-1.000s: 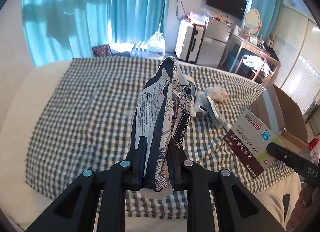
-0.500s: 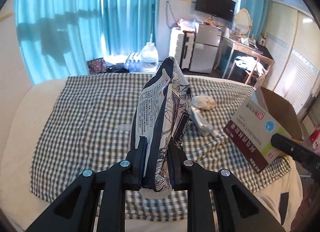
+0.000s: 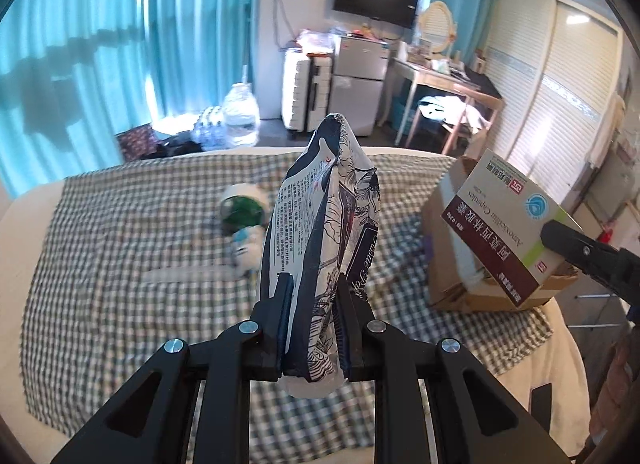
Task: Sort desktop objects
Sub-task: 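Carry the snack bag and medicine box to the cardboard box and release them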
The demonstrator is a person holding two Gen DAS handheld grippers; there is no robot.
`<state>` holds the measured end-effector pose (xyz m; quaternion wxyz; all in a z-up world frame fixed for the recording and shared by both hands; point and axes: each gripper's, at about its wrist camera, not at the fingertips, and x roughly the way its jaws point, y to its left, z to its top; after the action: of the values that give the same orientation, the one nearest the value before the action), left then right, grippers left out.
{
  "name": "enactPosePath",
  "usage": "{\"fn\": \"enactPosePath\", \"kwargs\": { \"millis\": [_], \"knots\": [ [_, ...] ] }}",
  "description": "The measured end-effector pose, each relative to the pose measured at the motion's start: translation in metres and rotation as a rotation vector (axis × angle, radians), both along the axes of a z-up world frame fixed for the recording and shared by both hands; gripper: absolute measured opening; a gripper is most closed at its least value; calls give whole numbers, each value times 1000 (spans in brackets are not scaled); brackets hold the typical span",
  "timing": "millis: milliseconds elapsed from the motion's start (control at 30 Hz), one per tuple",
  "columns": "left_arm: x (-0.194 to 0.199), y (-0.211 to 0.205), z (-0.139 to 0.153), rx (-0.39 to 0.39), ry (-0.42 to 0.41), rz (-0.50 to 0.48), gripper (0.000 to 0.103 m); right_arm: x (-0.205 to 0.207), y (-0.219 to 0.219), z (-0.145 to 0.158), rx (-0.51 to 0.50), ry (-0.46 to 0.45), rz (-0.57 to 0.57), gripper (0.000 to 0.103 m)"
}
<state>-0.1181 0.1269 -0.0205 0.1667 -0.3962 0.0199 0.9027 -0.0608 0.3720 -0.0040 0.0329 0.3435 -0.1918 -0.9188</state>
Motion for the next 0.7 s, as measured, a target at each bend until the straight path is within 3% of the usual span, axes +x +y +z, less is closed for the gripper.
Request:
{"fn": "enactPosePath", "kwargs": {
  "millis": [367, 567, 667, 700],
  "knots": [
    [-25, 116, -5, 7, -10, -161, 19, -8, 112, -18, -4, -47, -200, 29],
    [-27, 178, -8, 24, -20, -260, 19, -15, 150, -37, -7, -78, -267, 29],
    [-28, 202, -13, 22, -26, -301, 19, -19, 166, -44, -38, -84, -291, 36],
    [-27, 210, -15, 20, -29, -316, 19, -18, 171, -45, -47, -81, -301, 51]
  ]
}}
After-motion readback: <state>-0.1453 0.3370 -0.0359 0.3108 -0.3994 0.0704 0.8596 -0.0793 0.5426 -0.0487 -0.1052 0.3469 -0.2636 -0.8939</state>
